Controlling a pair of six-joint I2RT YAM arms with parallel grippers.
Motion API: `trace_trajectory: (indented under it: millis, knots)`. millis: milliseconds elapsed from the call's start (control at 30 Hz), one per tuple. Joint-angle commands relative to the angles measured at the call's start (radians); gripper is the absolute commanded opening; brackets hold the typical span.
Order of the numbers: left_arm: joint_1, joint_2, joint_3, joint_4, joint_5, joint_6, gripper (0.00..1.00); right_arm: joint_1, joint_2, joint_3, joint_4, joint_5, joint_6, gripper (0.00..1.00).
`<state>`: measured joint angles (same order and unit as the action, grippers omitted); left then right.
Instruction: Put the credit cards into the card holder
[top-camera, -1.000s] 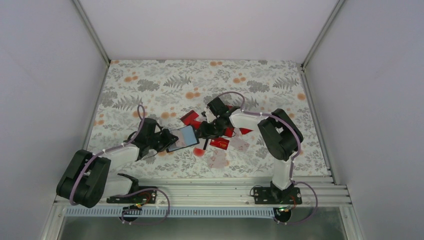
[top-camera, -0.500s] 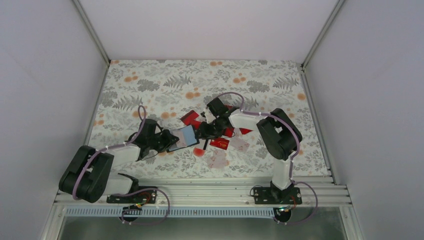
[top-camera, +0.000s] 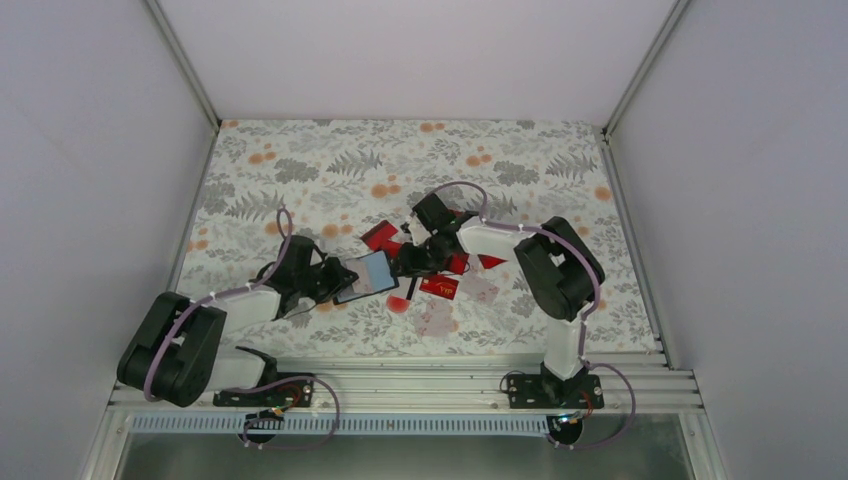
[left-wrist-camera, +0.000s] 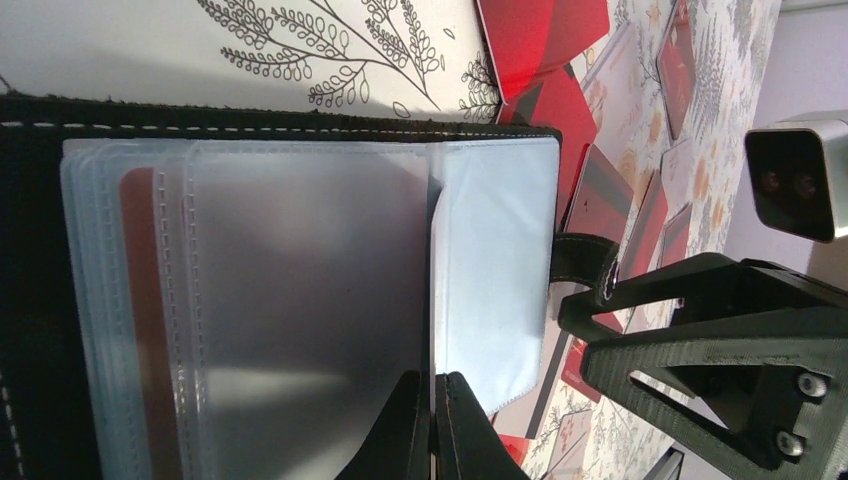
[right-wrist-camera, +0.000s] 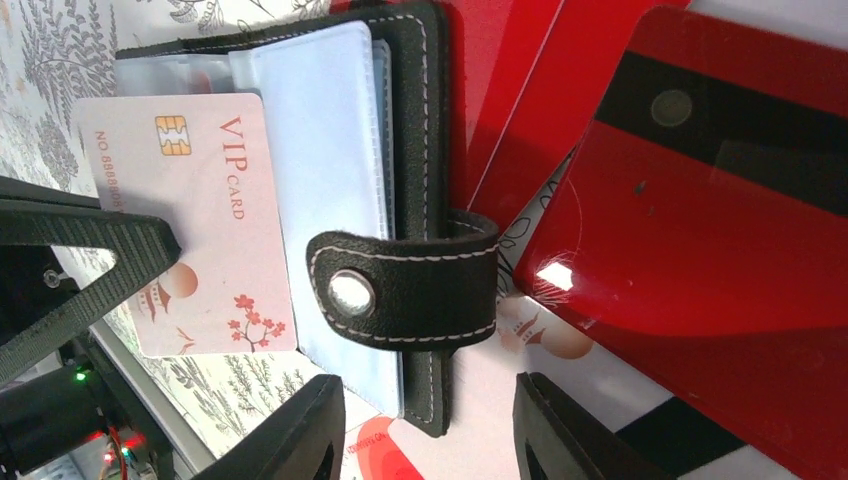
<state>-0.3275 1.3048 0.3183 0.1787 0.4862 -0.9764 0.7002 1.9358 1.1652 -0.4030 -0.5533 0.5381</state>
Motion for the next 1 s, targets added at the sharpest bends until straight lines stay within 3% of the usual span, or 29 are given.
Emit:
trace_trajectory:
  millis: [0,233,533,967]
  knots:
    - [0.002,-0.016,0.020,-0.056,-0.028,0.040,0.02,0.015,-0.064,0.045,-0.050,0.036,-0.047,0.45]
    - [0.003,-0.035,0.016,-0.071,-0.032,0.052,0.02,0.051,-0.081,0.101,-0.051,0.015,-0.077,0.48]
    - [0.003,-0.037,0.013,-0.082,-0.032,0.064,0.02,0.085,-0.007,0.097,0.003,-0.006,-0.085,0.33]
    - [0.003,-0.034,0.019,-0.095,-0.030,0.065,0.02,0.088,0.059,0.019,0.035,0.037,-0.113,0.26]
